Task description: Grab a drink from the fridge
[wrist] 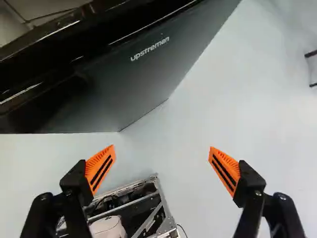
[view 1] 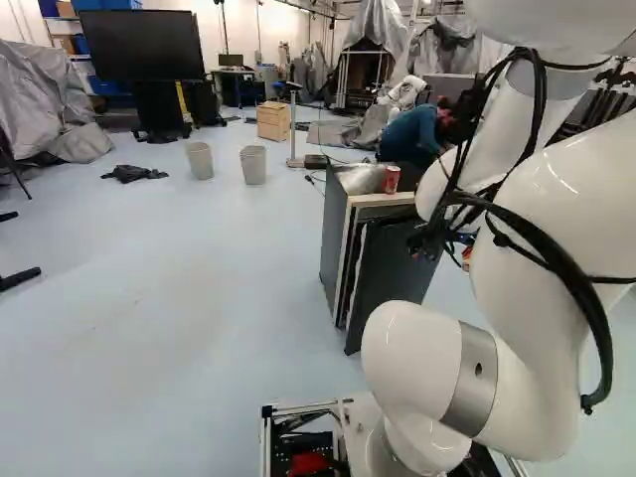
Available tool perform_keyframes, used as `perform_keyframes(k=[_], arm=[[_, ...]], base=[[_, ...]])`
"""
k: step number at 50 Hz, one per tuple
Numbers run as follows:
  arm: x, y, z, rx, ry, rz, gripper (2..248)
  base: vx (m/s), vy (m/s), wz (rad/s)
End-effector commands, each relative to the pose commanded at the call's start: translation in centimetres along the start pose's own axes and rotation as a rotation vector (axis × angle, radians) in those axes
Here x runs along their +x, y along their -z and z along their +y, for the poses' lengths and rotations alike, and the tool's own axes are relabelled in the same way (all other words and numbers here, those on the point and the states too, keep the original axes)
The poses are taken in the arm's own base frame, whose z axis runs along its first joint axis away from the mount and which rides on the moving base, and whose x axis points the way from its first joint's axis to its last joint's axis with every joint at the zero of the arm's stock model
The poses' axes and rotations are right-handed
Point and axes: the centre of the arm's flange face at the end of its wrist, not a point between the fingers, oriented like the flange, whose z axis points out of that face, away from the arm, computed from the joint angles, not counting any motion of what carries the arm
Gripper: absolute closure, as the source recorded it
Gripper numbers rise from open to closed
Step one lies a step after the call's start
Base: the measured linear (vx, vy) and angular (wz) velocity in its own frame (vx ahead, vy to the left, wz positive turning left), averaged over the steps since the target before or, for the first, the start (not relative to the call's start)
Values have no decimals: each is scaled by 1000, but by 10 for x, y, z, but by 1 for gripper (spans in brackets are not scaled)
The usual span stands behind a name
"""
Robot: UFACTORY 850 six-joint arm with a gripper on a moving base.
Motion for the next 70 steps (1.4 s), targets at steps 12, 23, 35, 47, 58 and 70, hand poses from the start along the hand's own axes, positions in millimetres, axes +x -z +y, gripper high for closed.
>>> perform_keyframes(k=[12,23,35,47,58,70], arm=[[6,-15,-3,38,111,61,3],[12,-28,-8,84,207,120,3],[18,-39,-14,143,304,195,3],[24,-37,-20,199,388,286,3],[26,-37,-22,212,406,308,3],[26,-37,-22,213,407,309,3]], base=[[0,0,0],[0,0,0],[0,0,0],[0,0,0],[0,0,0],[0,0,0]])
